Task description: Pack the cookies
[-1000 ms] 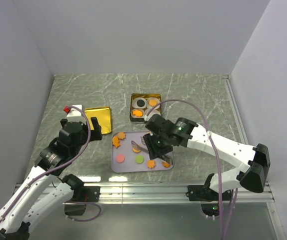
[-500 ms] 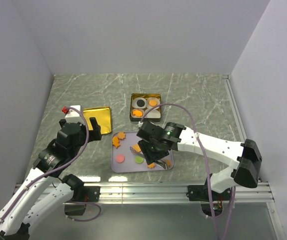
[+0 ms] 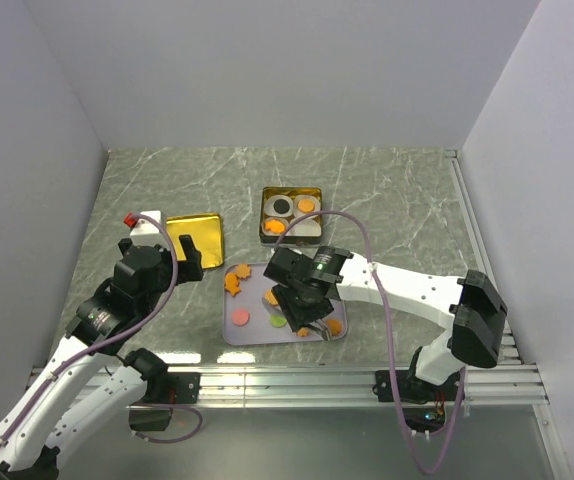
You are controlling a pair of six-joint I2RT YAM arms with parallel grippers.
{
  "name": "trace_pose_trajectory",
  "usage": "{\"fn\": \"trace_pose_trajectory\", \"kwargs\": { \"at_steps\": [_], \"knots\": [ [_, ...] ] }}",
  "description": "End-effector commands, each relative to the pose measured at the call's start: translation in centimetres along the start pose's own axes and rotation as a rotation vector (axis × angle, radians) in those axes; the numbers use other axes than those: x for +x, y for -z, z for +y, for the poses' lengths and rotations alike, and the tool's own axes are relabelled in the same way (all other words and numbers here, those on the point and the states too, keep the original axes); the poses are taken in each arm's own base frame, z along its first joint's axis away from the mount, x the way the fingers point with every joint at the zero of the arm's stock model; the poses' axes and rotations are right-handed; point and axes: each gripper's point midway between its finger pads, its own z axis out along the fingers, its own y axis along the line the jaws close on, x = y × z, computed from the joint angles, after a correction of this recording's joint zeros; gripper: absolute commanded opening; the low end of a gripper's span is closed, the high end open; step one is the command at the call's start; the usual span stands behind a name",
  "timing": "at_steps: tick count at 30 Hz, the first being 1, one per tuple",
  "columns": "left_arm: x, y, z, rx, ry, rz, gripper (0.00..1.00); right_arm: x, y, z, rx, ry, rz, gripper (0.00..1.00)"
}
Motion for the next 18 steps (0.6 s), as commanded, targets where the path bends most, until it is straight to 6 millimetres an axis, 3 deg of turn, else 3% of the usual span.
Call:
{"fn": "trace_pose_trajectory", "kwargs": {
  "at_steps": [1, 18],
  "knots": [
    [-0.64, -0.01, -0.32, 0.016, 0.006, -0.032, 0.99, -1.51, 0.72, 0.78, -0.009, 0.02, -0.052, 0.59],
    [-0.66, -0.05, -0.18, 0.008, 0.004, -0.033, 0.99, -2.08, 0.03, 1.09, 0.006, 0.04, -0.036, 0.57]
  ]
}}
